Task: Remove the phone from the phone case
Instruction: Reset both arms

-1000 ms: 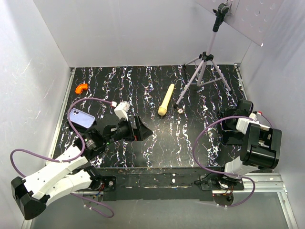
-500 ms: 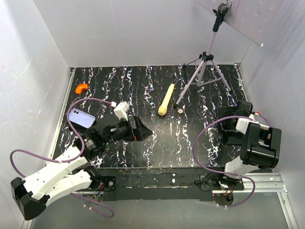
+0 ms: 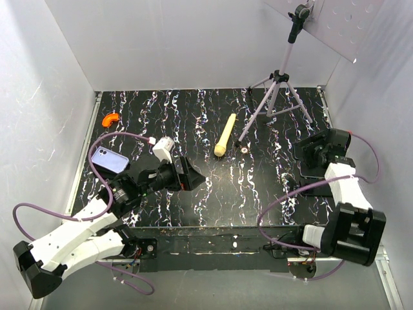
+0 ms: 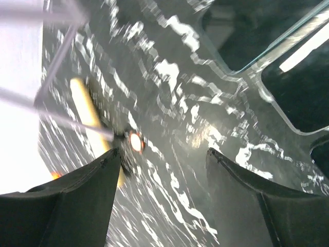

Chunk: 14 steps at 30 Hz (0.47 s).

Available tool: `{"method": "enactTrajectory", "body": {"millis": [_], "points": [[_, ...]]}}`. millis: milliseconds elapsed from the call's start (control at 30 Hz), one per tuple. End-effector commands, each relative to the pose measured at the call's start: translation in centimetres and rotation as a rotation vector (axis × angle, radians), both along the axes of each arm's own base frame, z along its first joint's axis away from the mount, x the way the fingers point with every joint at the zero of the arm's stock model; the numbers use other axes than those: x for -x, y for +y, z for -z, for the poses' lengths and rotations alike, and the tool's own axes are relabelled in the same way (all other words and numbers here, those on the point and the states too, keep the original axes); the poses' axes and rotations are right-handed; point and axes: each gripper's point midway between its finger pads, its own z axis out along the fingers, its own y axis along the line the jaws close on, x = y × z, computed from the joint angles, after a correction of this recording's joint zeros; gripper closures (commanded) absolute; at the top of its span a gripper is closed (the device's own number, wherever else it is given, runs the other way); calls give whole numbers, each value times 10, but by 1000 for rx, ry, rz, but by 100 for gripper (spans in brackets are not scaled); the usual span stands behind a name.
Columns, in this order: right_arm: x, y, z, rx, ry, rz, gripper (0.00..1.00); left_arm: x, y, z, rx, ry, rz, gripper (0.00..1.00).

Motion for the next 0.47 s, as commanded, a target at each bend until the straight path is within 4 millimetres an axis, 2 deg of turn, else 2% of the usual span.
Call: {"method": "enactTrajectory", "body": {"millis": [0,67,100,133,267,333,433], "points": [[49,39,-45,290,-57,-427,26,-16,21,-46,-6,-165,-97,2],[77,53,-57,363,-120,-521,25,-26,40,-62,-21,-244,-192,2],[92,58,-67,384,-162,-549,19,-27,53,-74,-13,-289,-237,2],[106,60,-78,407,-218,-557,18,-31,63,-80,-18,-319,-287,2],[159,69,-124,472,-406,-555,16,-27,106,-115,35,-439,-439,2],[178,76,-152,501,-536,-551,15,-23,122,-128,60,-475,-488,2],[200,76,-176,536,-618,-521,14,-16,142,-138,83,-514,-544,2]]}}
